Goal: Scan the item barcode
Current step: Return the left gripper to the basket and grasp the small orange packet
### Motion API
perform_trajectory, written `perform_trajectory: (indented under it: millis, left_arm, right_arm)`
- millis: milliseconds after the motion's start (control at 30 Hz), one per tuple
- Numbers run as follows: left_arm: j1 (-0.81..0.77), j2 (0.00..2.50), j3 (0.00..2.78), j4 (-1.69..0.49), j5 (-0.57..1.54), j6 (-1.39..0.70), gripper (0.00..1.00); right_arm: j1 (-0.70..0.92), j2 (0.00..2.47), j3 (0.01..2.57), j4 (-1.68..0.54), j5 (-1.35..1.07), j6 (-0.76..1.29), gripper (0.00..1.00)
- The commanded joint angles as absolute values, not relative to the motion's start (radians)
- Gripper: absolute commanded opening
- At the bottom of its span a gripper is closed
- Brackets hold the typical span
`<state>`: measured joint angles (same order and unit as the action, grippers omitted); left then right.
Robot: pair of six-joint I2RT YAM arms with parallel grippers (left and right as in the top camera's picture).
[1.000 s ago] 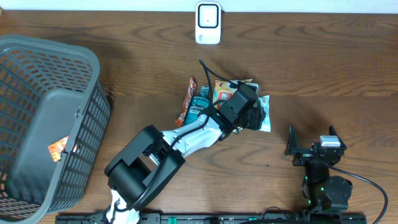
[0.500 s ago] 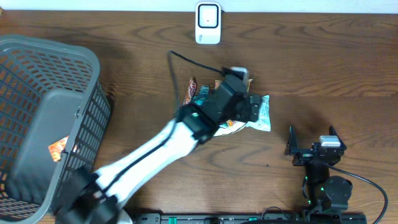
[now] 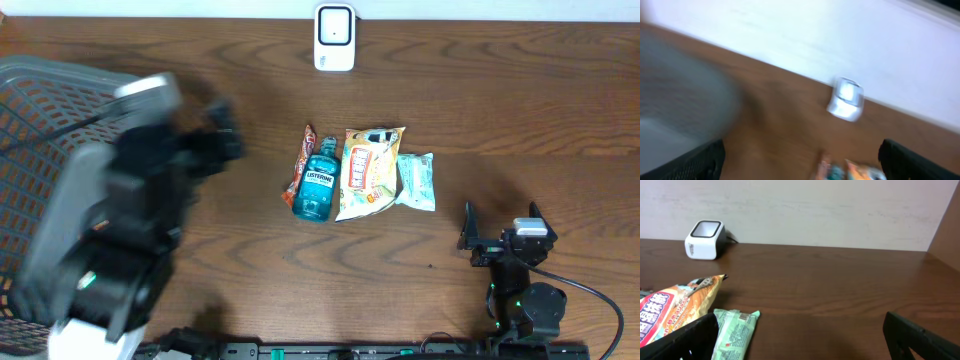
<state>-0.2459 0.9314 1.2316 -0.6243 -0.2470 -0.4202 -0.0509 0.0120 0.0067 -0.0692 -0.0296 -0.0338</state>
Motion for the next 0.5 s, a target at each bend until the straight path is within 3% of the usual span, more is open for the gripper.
perform_trajectory:
  millis: [0,267,467]
  left_arm:
    - [-0.062,0.878,1.244,-0.706,-0.282,-0.498,0.98]
    - [0.396,0.949,1.217,-0.963,-0.278,-0.894,0.98]
    - [0.585,1.131,1.214,-1.063,-0.258,-1.113,0.98]
  right_arm:
    - [-0.047,0.007,0.006,-0.072,-0.029,-0.038,0.99]
    - [-0.047,0.007,0.006,-0.072,-0.029,-0.038,0.99]
    - [-0.047,0.007,0.006,-0.072,-0.029,-0.038,0.99]
